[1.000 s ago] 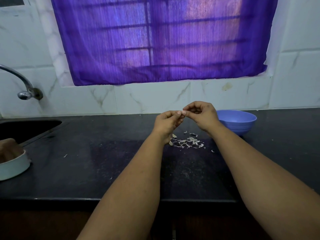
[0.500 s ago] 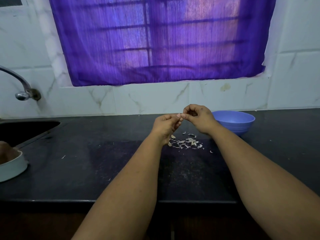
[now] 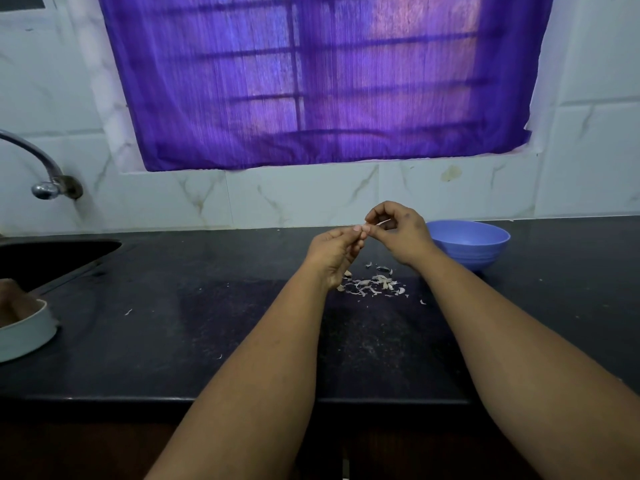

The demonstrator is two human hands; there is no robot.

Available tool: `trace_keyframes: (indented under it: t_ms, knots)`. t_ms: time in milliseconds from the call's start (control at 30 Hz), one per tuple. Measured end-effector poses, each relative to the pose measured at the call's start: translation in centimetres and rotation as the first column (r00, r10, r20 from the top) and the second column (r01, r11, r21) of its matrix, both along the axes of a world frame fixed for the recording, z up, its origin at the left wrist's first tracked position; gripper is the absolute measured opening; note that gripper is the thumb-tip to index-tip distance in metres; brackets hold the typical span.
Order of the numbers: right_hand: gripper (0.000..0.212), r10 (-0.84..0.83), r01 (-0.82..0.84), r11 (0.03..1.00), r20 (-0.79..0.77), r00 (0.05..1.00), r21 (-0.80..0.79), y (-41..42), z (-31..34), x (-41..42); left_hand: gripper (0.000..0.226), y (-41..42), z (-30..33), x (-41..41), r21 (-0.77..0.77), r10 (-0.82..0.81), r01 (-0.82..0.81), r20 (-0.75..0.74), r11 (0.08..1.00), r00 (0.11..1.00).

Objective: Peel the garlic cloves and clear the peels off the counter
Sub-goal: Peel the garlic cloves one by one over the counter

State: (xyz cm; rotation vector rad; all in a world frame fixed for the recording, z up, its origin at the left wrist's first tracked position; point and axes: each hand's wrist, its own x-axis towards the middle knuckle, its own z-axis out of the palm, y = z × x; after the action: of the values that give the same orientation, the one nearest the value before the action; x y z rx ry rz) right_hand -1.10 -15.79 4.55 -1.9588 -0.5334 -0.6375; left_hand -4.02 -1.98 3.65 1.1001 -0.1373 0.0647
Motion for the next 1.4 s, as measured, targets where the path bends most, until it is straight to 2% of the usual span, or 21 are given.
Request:
trace_keyframes:
  t_ms: [267,400,900,1133,1267,1400]
  knots:
    - [0.011,0.07,-0.073,0.996,-0.049,0.996,-0.048,-0.4,0.0,0.3,0.011,-0.2,0.0,-0.2,0.003,-0.001,0.001,-0.011,1.0,1.0]
    - [0.009,0.061,-0.067,0.991,-0.059,0.996,-0.116,-0.6,0.1,0.3,0.009,-0.1,-0.1,-0.1,-0.002,-0.016,0.016,-0.022,1.0,1.0]
    - [0.007,-0.024,0.012,0.983,-0.063,0.998,-0.185,0.0,0.1,0.3,0.011,-0.2,-0.1,-0.2,-0.122,-0.057,0.049,-0.057,0.991,0.997]
    - [0.009,-0.054,0.031,0.975,-0.1,0.993,-0.219,0.4,-0.2,0.1,0.005,-0.2,-0.5,0.4,-0.072,-0.023,0.019,-0.054,0.997,0.998]
    - [0.016,-0.055,0.025,0.965,-0.108,0.993,-0.261,0.3,-0.1,-0.3,0.009,-0.2,-0.8,0.6,-0.039,-0.032,0.031,-0.04,0.999,0.999]
    - [0.016,-0.063,0.032,0.965,-0.112,0.992,-0.261,0.6,-0.1,-0.4,0.009,-0.3,-0.5,0.5,-0.035,0.025,-0.025,0.0,0.999,1.0]
